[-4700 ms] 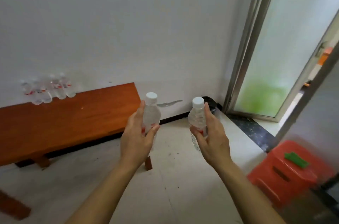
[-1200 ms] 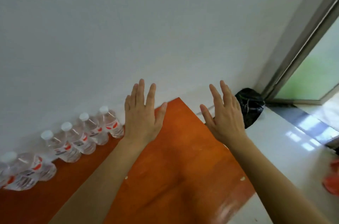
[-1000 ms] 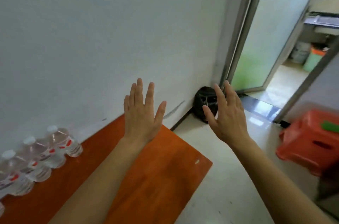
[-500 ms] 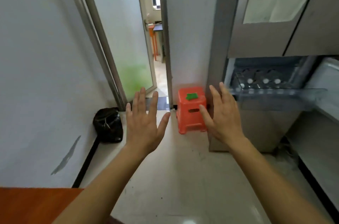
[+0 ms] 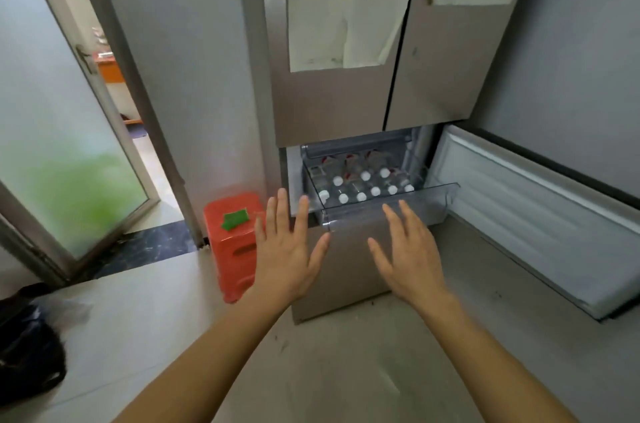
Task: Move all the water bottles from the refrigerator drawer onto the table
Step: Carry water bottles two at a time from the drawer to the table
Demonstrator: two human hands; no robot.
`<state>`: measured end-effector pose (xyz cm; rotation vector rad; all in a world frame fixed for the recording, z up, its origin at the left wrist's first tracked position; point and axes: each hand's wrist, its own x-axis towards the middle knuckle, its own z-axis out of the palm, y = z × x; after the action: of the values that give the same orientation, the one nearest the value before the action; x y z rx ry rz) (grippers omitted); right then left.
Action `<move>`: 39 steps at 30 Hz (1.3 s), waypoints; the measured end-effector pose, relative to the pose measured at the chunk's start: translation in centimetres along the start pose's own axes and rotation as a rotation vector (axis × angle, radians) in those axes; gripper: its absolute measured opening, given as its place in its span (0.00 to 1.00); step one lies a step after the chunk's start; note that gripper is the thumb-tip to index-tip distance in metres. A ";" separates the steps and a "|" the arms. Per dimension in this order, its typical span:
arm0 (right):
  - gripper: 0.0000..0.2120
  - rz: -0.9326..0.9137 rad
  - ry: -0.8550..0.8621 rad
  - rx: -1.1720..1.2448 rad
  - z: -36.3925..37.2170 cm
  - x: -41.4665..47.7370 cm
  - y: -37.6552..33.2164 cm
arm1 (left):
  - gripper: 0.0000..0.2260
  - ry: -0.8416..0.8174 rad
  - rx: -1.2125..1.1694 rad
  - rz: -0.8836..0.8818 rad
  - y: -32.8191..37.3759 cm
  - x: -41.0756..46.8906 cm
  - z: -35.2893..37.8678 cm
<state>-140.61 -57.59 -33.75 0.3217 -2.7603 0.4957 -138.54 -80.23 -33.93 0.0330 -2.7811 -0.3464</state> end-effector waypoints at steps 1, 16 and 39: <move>0.33 0.020 -0.002 -0.019 0.1 1.2 1.4 | 0.34 -0.029 -0.008 0.031 1.0 1.8 1.2; 0.31 0.232 -0.129 -0.007 4.9 15.3 18.6 | 0.34 -0.346 -0.044 0.118 9.2 19.4 15.5; 0.31 0.297 -0.717 0.401 20.6 38.3 28.6 | 0.22 -0.430 -0.607 -0.700 12.3 36.2 30.5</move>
<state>-189.28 -45.30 -47.44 0.2013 -3.4034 1.2242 -182.56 -63.49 -46.97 0.8812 -2.8333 -1.5006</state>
